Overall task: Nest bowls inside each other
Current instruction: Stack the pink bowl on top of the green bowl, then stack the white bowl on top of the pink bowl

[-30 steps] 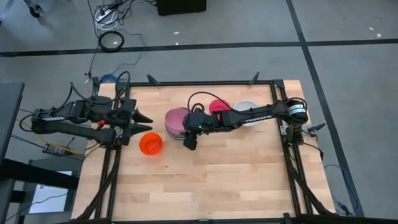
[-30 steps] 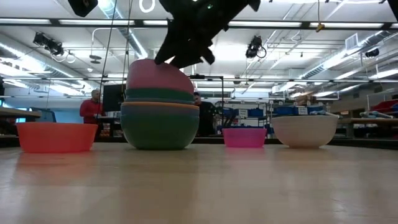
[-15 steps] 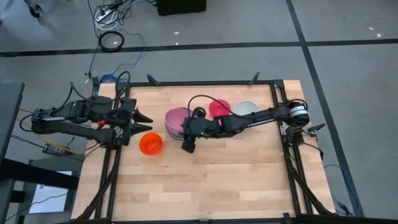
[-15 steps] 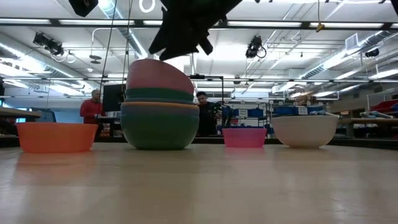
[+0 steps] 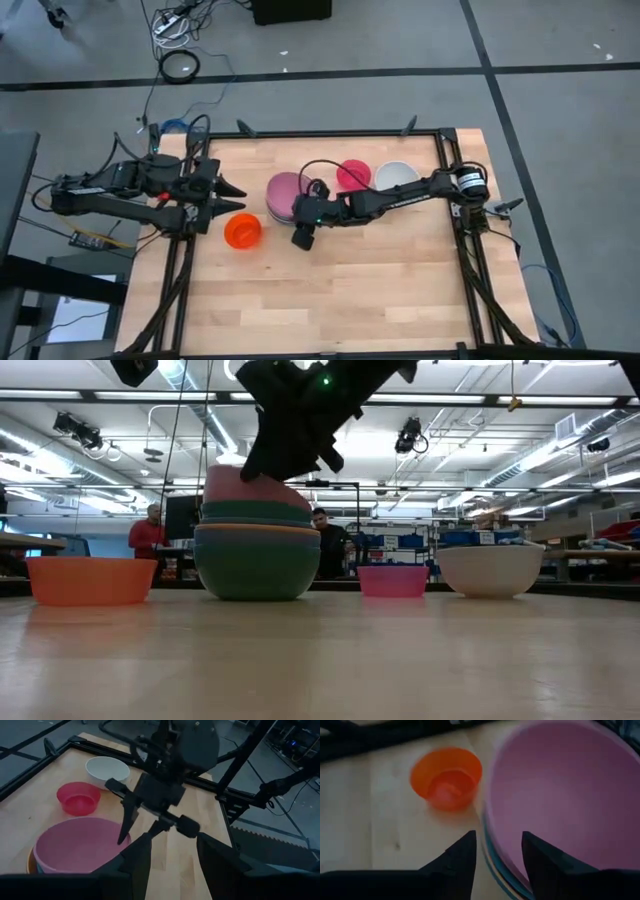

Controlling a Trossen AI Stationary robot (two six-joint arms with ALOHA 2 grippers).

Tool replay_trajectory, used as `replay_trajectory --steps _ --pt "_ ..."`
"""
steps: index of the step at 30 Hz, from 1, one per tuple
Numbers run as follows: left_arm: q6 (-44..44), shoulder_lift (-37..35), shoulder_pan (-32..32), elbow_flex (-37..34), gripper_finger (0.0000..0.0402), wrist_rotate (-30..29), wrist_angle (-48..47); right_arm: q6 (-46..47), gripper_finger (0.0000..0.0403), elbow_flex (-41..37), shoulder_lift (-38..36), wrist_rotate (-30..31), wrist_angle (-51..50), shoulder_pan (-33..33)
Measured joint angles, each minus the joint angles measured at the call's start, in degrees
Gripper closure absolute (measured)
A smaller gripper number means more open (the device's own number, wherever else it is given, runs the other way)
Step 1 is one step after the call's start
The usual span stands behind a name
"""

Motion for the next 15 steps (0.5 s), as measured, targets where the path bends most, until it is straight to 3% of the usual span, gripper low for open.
replay_trajectory --steps 11,15 --pt "0.0 0.0 0.0 0.0 0.0234 0.0 0.0 -3.3 0.0257 0.1 -1.6 1.8 9.5 1.4" --pt "-0.4 -0.1 0.0 0.0 0.0234 0.0 0.0 -4.8 0.0257 0.0 -3.8 11.7 0.3 1.4"
